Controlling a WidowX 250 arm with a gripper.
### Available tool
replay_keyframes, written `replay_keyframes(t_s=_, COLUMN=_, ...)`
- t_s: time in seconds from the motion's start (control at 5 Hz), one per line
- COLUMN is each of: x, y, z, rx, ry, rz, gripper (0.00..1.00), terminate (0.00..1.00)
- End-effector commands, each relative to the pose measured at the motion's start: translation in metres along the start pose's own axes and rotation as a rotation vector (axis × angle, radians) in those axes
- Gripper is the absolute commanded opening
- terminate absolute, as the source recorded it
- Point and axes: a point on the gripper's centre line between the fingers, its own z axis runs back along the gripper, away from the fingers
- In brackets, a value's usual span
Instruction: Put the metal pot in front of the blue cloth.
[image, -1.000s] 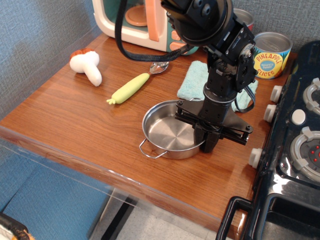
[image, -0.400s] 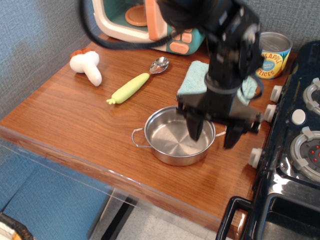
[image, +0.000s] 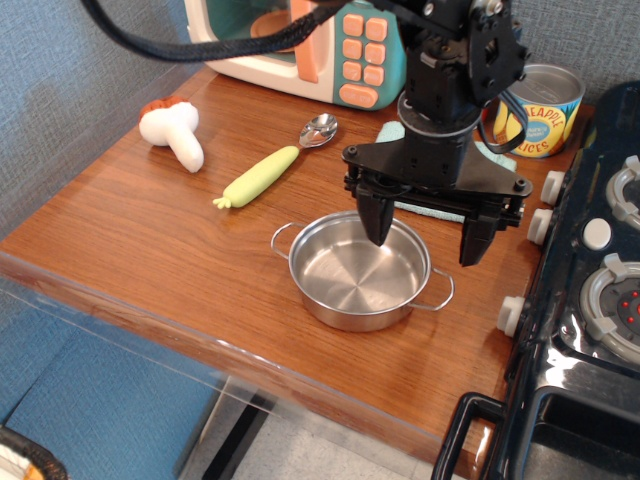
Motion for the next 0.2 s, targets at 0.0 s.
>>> replay_keyframes(t_s=0.0, x=-0.0014, y=-0.0020, z=0.0190, rx=-0.017, ry=-0.052, rz=0.009, gripper=1.00, terminate=1.00)
